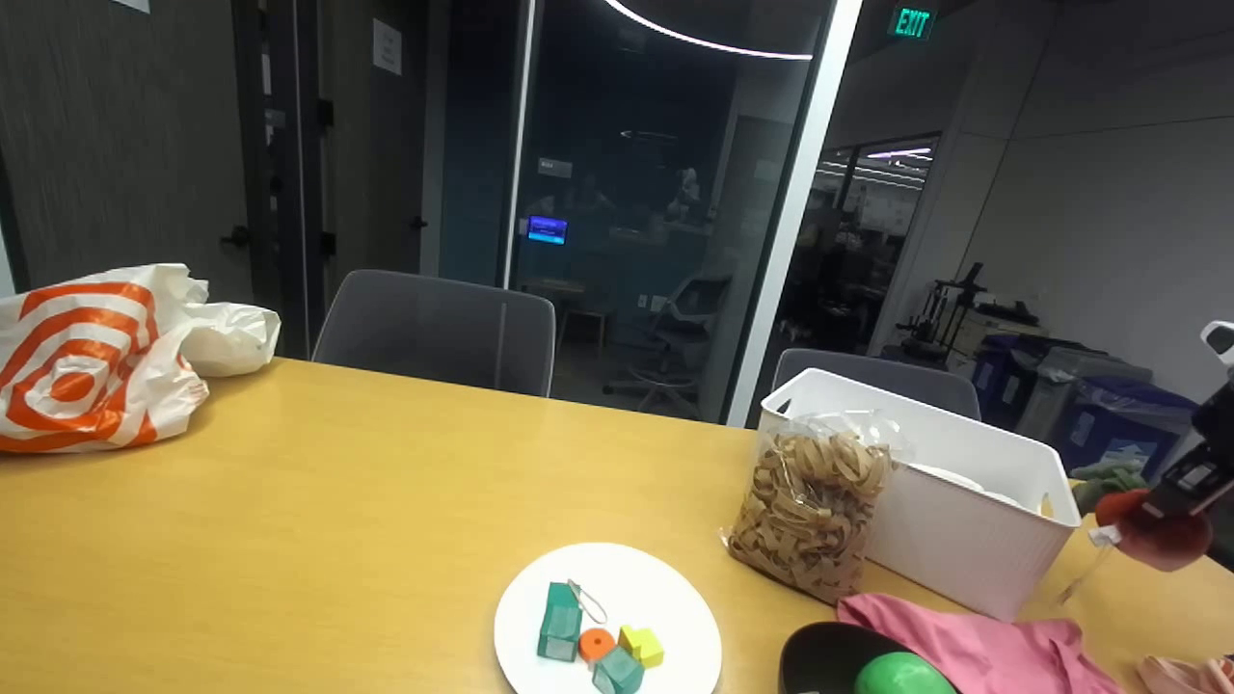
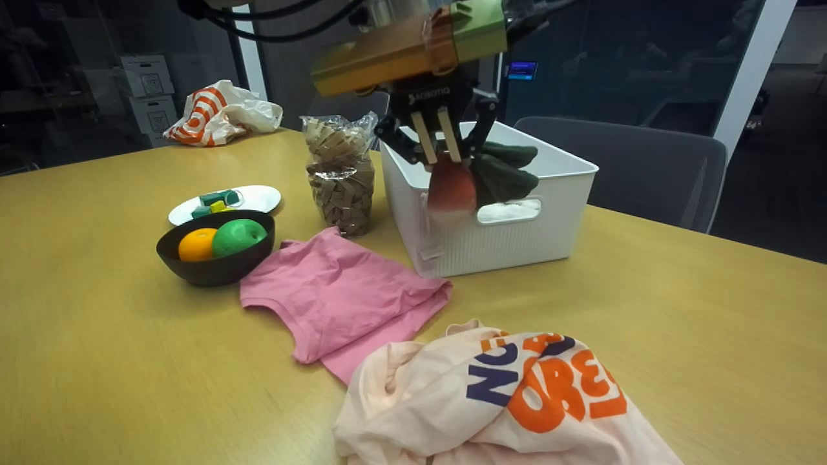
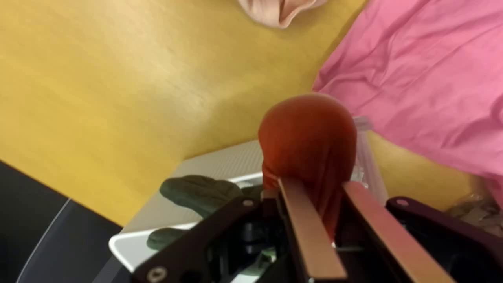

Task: Remove the objects from the basket

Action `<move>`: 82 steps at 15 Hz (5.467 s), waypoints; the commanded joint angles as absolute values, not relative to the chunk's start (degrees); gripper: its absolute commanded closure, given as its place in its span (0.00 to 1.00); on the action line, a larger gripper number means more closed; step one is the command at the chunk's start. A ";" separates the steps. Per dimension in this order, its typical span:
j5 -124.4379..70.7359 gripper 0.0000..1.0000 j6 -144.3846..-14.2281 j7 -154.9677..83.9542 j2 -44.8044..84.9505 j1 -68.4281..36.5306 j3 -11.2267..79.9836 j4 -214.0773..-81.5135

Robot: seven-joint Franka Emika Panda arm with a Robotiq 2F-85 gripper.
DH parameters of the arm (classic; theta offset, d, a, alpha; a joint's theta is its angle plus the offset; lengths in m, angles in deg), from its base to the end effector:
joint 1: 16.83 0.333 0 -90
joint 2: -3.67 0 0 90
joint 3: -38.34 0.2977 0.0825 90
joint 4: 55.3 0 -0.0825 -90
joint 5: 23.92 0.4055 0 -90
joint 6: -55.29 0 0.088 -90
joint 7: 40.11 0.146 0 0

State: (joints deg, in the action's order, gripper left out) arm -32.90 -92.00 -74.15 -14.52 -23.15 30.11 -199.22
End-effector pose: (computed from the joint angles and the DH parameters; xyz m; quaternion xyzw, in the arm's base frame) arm 0.4828 -0.1240 0.3668 0.9567 0.2213 0.1570 0.1051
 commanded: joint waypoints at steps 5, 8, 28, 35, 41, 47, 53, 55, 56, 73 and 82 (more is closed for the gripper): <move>-46.22 0.92 -117.03 -56.64 -12.74 -25.97 35.99 -200.00; -50.20 0.91 -123.64 -49.93 -10.27 -30.50 39.90 -199.54; -49.88 0.00 -98.08 -41.40 -9.72 -34.07 39.84 -199.31; -49.72 0.00 -89.44 -38.35 -3.56 -32.06 35.49 -200.73; -48.22 0.00 -89.14 -35.17 2.26 -31.28 31.64 -200.21; -43.27 0.34 -89.83 -36.31 5.03 -30.16 29.81 -200.05; -43.69 0.78 -88.12 -32.44 5.75 -29.96 28.62 -197.33; -46.09 0.90 -86.83 -28.23 6.71 -30.27 27.54 -196.18; -46.90 0.93 -85.55 -25.59 7.42 -30.42 26.84 -195.46; -53.94 0.91 -67.67 -7.23 12.19 -29.85 23.54 -186.90; -27.24 0.99 -91.98 -9.42 16.26 -30.03 24.44 -185.75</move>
